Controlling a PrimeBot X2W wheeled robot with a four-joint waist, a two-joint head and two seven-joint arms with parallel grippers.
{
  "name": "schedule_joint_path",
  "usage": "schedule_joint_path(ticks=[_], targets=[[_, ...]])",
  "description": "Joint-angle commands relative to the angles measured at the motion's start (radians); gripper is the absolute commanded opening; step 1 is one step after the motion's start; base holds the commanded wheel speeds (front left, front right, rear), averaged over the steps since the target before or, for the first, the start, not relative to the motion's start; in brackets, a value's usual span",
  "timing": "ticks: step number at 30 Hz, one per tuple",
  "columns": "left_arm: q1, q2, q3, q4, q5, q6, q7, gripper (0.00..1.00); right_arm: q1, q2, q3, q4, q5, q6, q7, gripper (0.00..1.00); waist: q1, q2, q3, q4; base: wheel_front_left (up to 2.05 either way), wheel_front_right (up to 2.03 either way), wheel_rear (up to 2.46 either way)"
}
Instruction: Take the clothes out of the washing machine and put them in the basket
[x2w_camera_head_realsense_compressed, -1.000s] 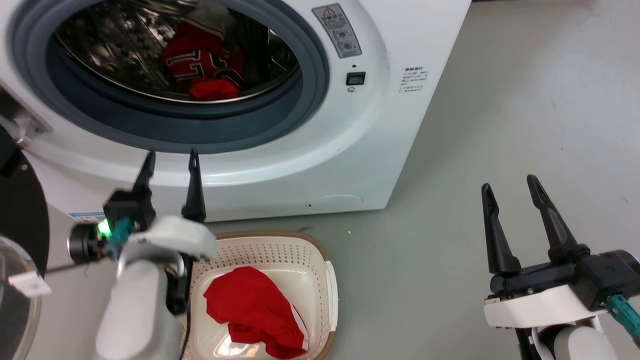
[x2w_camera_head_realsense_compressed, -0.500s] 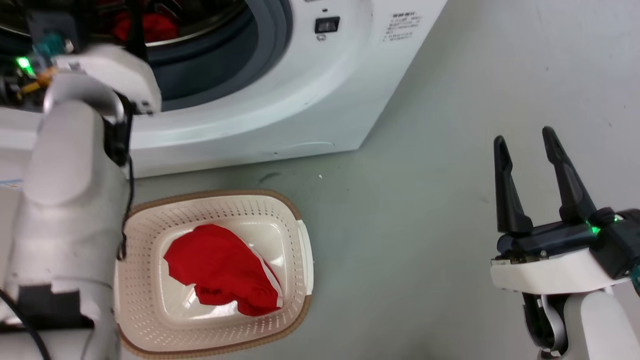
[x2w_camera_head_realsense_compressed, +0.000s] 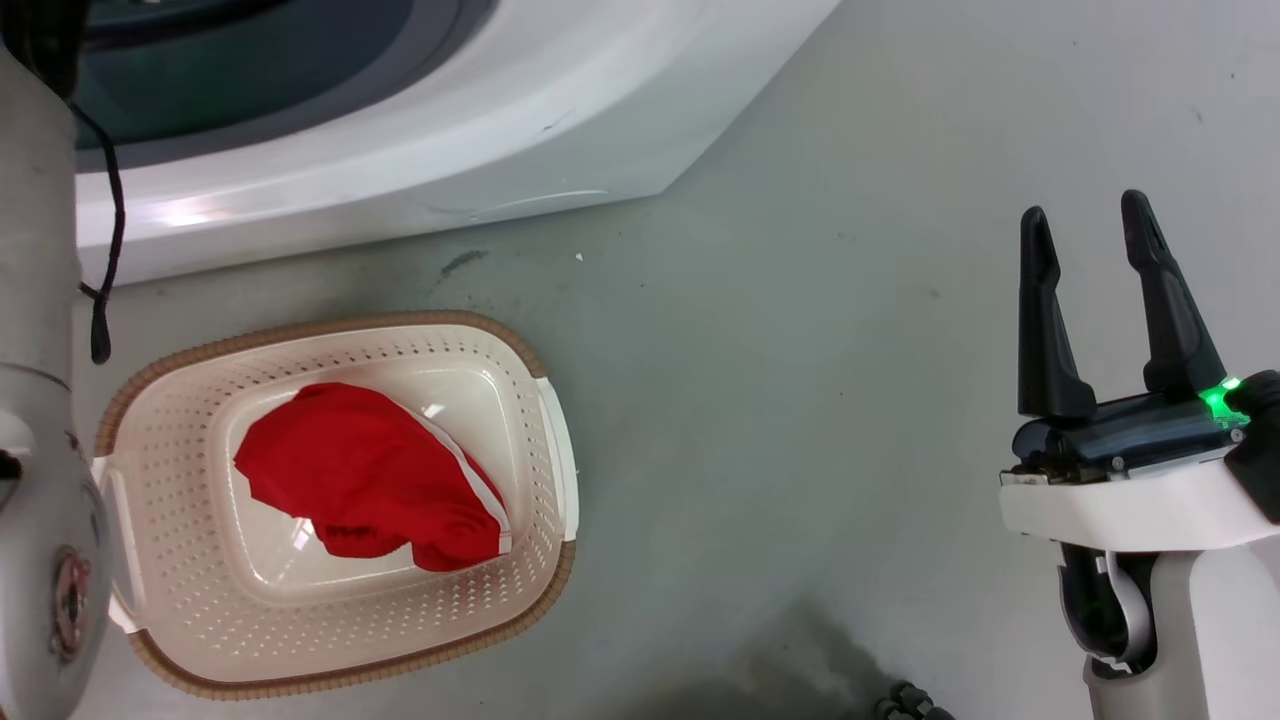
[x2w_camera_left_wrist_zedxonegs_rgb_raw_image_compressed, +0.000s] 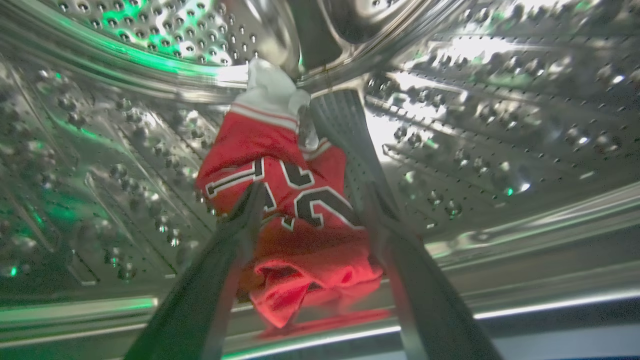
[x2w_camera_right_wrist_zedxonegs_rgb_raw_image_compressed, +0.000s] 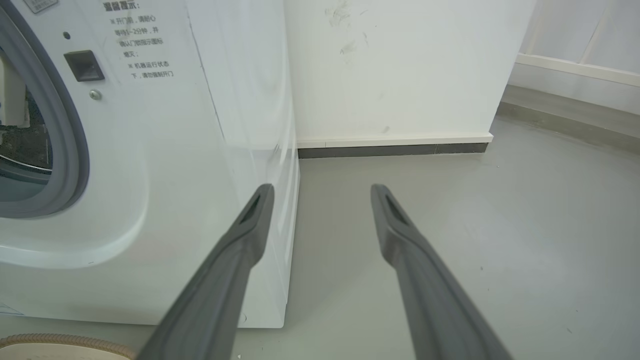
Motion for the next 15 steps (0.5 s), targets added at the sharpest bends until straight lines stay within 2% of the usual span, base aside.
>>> schedule_joint_path(ticks=[1,15], targets=[[-0.03,0.005,-0.004,0.023,-0.002,-0.005,0.036,1.0,-0.021,0.002,0.0,-0.004,0.008,-0.001,-0.002,1.0,-0.0002,0.0,0.031,-0.011,0.0,0.0,0.0],[-0.285,0.05,-0.039,0.161,-0.053,-0.031,0.439,1.0,-0.057,0.002,-0.003,-0.014,0.043,-0.001,-0.002,1.0,-0.0002,0.0,0.14,-0.042,0.0,0.0,0.0]])
